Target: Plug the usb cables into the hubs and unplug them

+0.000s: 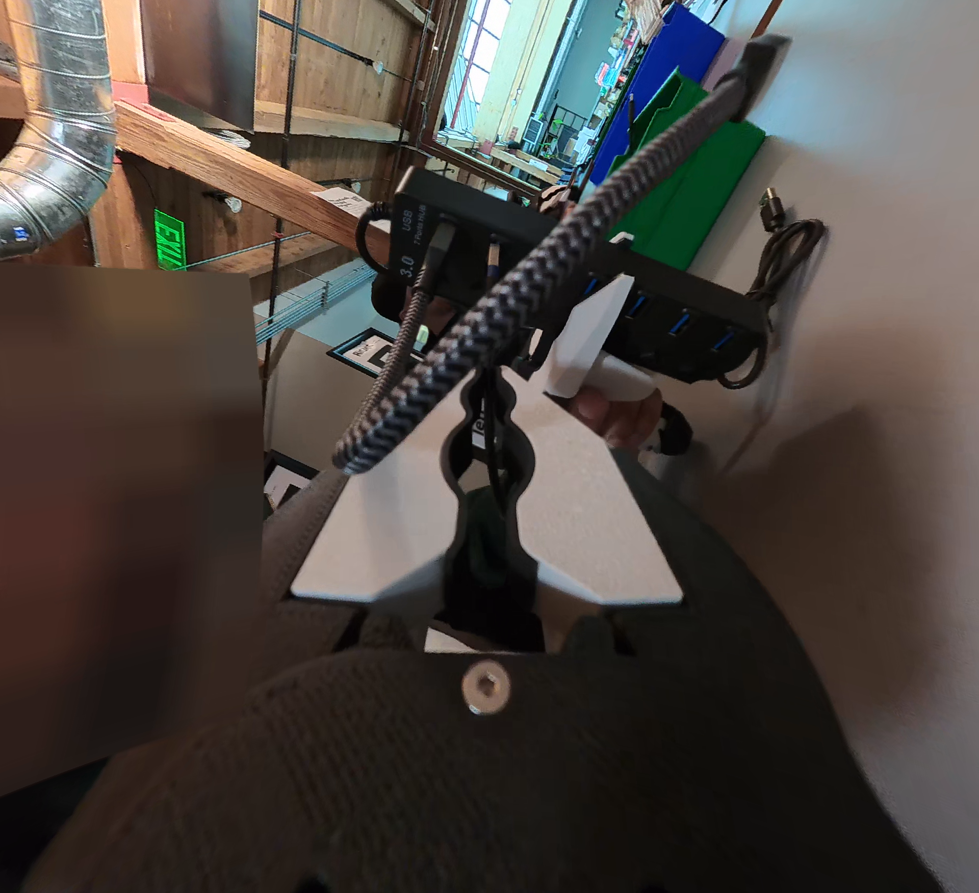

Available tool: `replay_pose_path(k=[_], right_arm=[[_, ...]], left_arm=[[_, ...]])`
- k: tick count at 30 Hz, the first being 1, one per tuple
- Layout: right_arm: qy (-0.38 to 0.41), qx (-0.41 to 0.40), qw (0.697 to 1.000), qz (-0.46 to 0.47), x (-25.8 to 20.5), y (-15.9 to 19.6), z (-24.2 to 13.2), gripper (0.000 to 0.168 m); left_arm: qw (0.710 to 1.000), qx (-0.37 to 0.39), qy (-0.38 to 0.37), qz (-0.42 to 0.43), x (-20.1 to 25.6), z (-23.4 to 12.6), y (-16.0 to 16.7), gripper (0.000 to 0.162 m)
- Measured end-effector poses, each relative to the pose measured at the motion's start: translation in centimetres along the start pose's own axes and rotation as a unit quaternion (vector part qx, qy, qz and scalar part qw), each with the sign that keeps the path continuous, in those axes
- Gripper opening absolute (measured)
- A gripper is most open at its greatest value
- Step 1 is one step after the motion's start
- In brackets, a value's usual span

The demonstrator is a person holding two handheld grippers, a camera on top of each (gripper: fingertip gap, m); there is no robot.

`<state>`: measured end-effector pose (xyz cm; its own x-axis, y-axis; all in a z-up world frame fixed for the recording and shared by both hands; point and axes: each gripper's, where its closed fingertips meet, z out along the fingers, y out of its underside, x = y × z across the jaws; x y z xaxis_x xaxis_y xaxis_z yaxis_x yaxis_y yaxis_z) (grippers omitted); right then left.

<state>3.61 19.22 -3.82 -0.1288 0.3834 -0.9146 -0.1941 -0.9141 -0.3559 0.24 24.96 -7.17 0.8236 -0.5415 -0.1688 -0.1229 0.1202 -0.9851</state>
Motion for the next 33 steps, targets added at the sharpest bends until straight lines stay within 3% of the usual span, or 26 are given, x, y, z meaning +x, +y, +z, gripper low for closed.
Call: replay_pose_path(k=[12, 23, 29, 33], right_arm=[[-0.013, 0.002, 1.000, 0.012, -0.3, 0.0, 0.0, 0.002], [0.026, 0.083, 0.996, -0.029, 0.9, -1.9, -1.0, 0.001], [0.094, 0.086, 0.984, -0.123, 2.9, -1.9, -1.3, 0.001], [0.179, 0.013, 0.962, -0.205, 5.1, -0.8, -1.5, 0.001]], left_arm=[[1.000, 0.012, 0.011, 0.012, -0.1, 0.0, -0.3, 0.022], [0.999, -0.031, 0.019, -0.027, 0.1, 0.3, 1.1, 0.021], [0.987, -0.104, 0.040, -0.113, 0.1, 0.5, 3.0, 0.021], [0.959, -0.142, 0.042, -0.243, -1.0, 0.6, 4.7, 0.021]])
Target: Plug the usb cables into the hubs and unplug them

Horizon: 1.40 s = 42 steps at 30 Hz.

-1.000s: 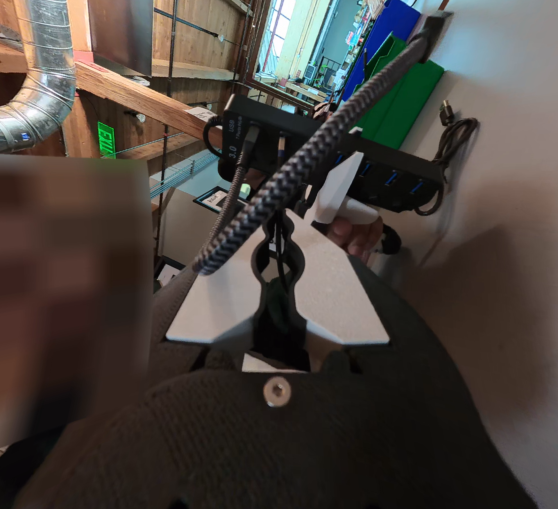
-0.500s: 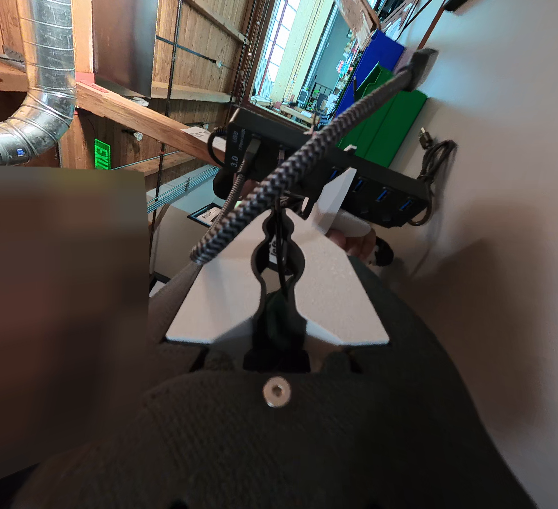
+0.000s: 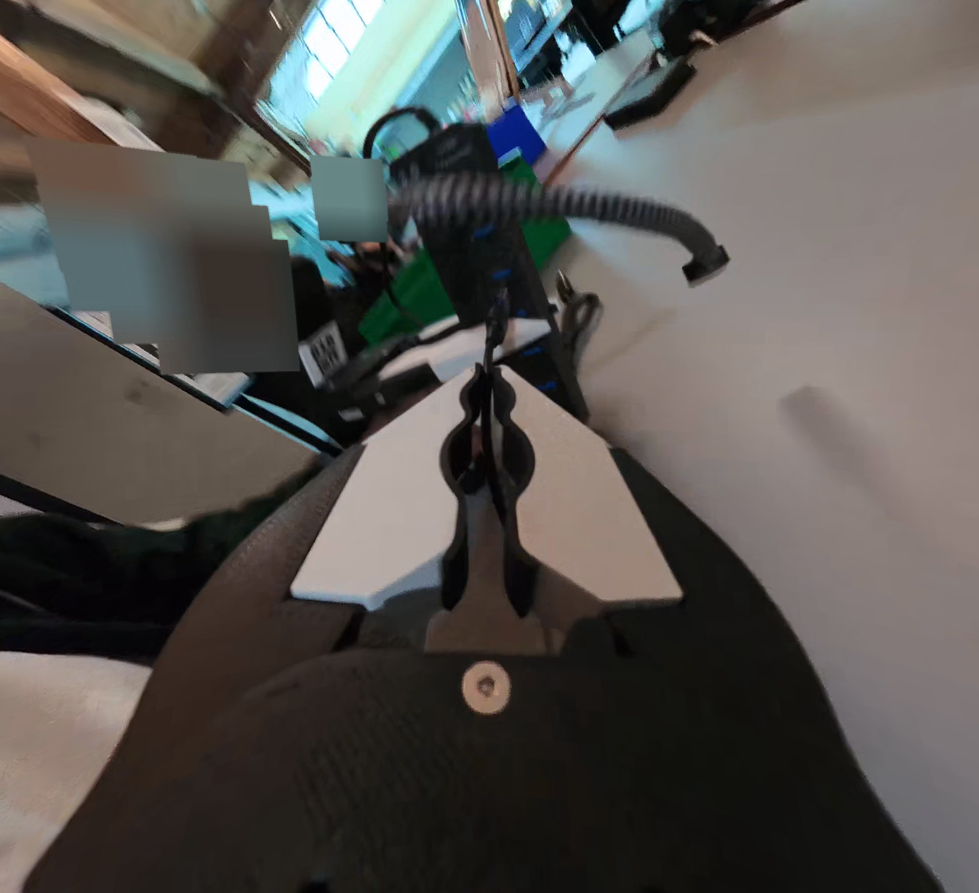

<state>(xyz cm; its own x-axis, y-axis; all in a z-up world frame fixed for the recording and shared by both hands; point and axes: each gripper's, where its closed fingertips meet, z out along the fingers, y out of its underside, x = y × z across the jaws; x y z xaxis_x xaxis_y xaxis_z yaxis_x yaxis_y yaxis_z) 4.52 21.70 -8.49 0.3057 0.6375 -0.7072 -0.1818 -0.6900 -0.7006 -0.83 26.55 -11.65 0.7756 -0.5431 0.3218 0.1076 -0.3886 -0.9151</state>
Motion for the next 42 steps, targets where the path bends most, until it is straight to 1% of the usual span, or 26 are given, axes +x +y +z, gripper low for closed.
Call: replay_pose_path(k=[2, 4, 5, 7, 9, 12, 14, 16, 19, 23, 25, 30, 31, 33, 37, 40, 42], right_arm=[[0.038, -0.071, 0.996, -0.037, 0.9, 1.5, 0.1, 0.001], [0.070, -0.143, 0.986, -0.040, 1.9, 3.1, -0.2, 0.002], [0.080, -0.164, 0.983, -0.034, 2.5, 3.6, -0.5, 0.002], [0.104, -0.171, 0.979, -0.031, 4.0, 3.8, -1.2, 0.002], [0.130, -0.169, 0.975, -0.054, 5.5, 3.4, -1.9, 0.002], [0.145, -0.158, 0.971, -0.110, 6.3, 2.1, -2.7, 0.028], [0.156, -0.167, 0.961, -0.157, 6.5, 1.6, -3.3, 0.036], [0.170, -0.175, 0.944, -0.221, 6.9, 1.3, -3.7, 0.036], [0.185, -0.185, 0.917, -0.301, 7.6, 1.8, -3.5, 0.031], [0.205, -0.228, 0.892, -0.333, 8.7, 3.9, -2.5, 0.030], [0.218, -0.237, 0.882, -0.344, 9.2, 4.5, -2.1, 0.024], [0.220, -0.241, 0.881, -0.342, 9.5, 5.1, -1.3, 0.012], [0.221, -0.241, 0.879, -0.347, 9.5, 5.1, -1.3, 0.004], [0.218, -0.226, 0.880, -0.357, 8.9, 4.8, -1.2, 0.003], [0.172, -0.146, 0.902, -0.367, 4.1, 2.3, -0.5, 0.003], [0.149, -0.096, 0.914, -0.366, 0.9, 0.7, -0.5, 0.002], [0.135, -0.083, 0.925, -0.344, -0.3, 0.4, -0.6, 0.002]], left_arm=[[0.998, 0.005, -0.006, -0.067, -1.5, -0.1, 0.0, 0.021], [0.994, 0.011, -0.004, -0.113, -2.5, -0.2, 0.0, 0.021], [0.992, 0.013, -0.003, -0.125, -2.7, -0.3, 0.0, 0.021], [0.991, 0.012, 0.002, -0.130, -2.7, -0.2, 0.0, 0.021], [0.993, 0.012, 0.005, -0.118, -2.4, -0.2, 0.0, 0.021], [0.995, 0.011, 0.008, -0.101, -1.9, -0.2, 0.0, 0.021], [0.995, 0.011, 0.010, -0.100, -1.8, -0.1, 0.0, 0.021], [0.995, 0.012, 0.010, -0.103, -1.9, -0.1, 0.0, 0.021], [0.994, 0.013, 0.011, -0.107, -1.8, -0.1, -0.1, 0.021], [0.995, 0.012, 0.018, -0.101, -1.4, -0.1, 0.0, 0.021], [0.995, 0.011, 0.021, -0.094, -1.1, -0.1, 0.0, 0.021], [0.997, 0.009, 0.024, -0.071, -0.5, 0.0, 0.0, 0.021], [0.997, 0.008, 0.024, -0.068, -0.4, 0.0, 0.0, 0.021], [0.998, 0.008, 0.022, -0.065, -0.4, 0.0, 0.0, 0.021], [0.999, 0.018, 0.009, -0.033, -0.3, -0.1, -0.4, 0.021], [0.999, 0.029, -0.006, 0.035, 0.2, -0.3, -0.9, 0.021], [0.995, 0.035, -0.018, 0.091, 0.8, -0.3, -1.1, 0.021]])
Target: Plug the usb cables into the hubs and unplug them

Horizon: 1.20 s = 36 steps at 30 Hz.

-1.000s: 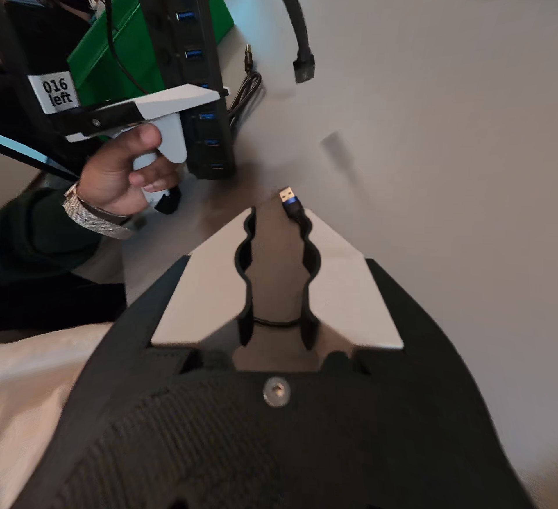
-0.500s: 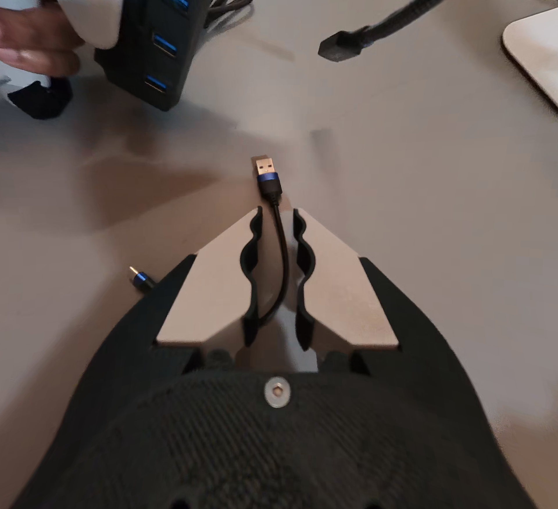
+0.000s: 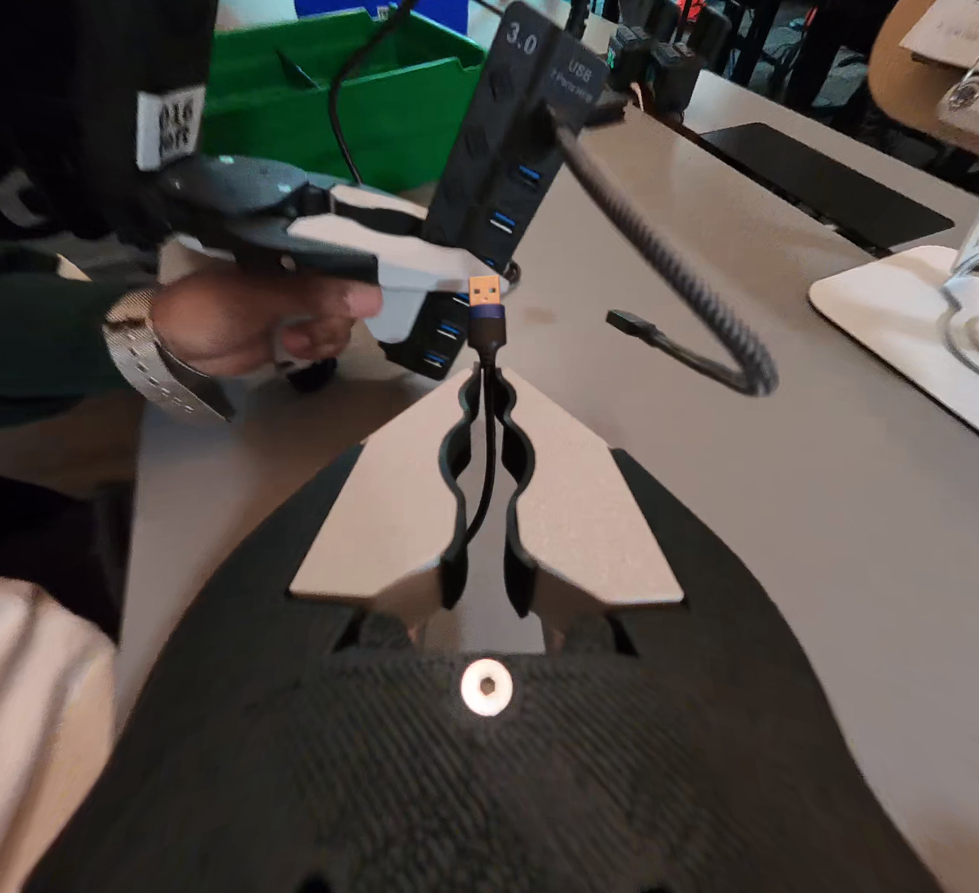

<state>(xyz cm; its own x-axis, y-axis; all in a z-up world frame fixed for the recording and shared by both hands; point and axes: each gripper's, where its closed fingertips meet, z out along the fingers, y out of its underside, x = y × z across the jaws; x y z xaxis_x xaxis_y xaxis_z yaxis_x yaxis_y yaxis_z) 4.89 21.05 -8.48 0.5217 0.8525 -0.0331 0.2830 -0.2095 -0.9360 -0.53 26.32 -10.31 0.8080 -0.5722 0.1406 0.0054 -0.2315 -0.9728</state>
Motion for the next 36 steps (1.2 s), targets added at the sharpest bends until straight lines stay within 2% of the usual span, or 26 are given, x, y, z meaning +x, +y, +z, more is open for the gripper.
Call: replay_pose_path(k=[6, 12, 21, 29, 36], right_arm=[[-0.010, 0.023, 0.994, 0.108, 0.2, -0.8, -0.6, 0.003], [-0.024, 0.059, 0.977, 0.203, 0.6, -1.5, -1.1, 0.002], [-0.023, 0.054, 0.978, 0.199, 0.5, -1.7, -1.3, 0.002], [-0.021, 0.018, 0.984, 0.175, 0.3, -1.5, -1.5, 0.003], [-0.020, 0.024, 0.985, 0.171, 0.1, -1.8, -1.6, 0.002]], left_arm=[[0.986, 0.035, -0.027, 0.163, 2.2, -0.1, -0.6, 0.021], [0.982, 0.045, -0.032, 0.183, 2.5, -0.3, -0.8, 0.021], [0.979, 0.042, -0.008, 0.199, 3.8, -0.1, -0.5, 0.021], [0.972, 0.055, -0.020, 0.227, 3.7, -0.2, -0.8, 0.021], [0.971, 0.056, -0.019, 0.231, 3.8, -0.2, -0.8, 0.022]])
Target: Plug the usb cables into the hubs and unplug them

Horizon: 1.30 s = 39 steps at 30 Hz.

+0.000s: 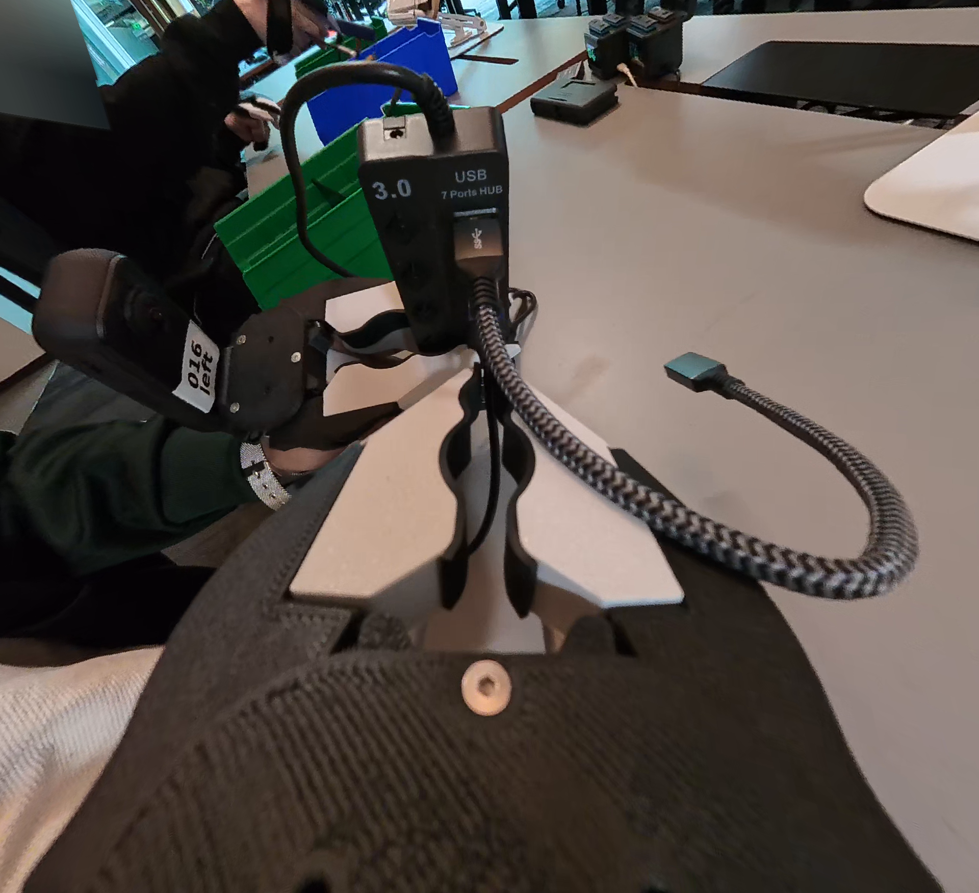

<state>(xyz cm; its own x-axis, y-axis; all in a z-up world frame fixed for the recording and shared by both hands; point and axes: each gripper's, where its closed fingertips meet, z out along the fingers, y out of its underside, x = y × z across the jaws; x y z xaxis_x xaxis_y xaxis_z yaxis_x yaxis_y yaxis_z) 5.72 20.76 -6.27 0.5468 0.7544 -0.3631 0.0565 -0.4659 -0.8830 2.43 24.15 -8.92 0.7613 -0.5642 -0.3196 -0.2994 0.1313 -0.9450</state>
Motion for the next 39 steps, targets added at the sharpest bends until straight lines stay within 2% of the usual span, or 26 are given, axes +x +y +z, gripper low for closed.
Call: replay_pose_path(k=[14, 24, 39], right_arm=[[-0.008, 0.050, 0.999, 0.013, -0.1, -1.3, -0.7, 0.002], [-0.043, 0.101, 0.991, 0.070, -0.7, -2.3, -1.2, 0.003], [-0.013, 0.173, 0.984, 0.030, -1.2, -3.2, -1.9, 0.002]], left_arm=[[1.000, 0.005, 0.009, -0.015, 0.1, 0.0, -0.2, 0.022], [0.999, 0.025, 0.019, -0.022, 0.2, -0.2, -0.8, 0.022], [0.994, 0.030, 0.053, -0.085, 1.3, -0.3, -1.1, 0.022]])
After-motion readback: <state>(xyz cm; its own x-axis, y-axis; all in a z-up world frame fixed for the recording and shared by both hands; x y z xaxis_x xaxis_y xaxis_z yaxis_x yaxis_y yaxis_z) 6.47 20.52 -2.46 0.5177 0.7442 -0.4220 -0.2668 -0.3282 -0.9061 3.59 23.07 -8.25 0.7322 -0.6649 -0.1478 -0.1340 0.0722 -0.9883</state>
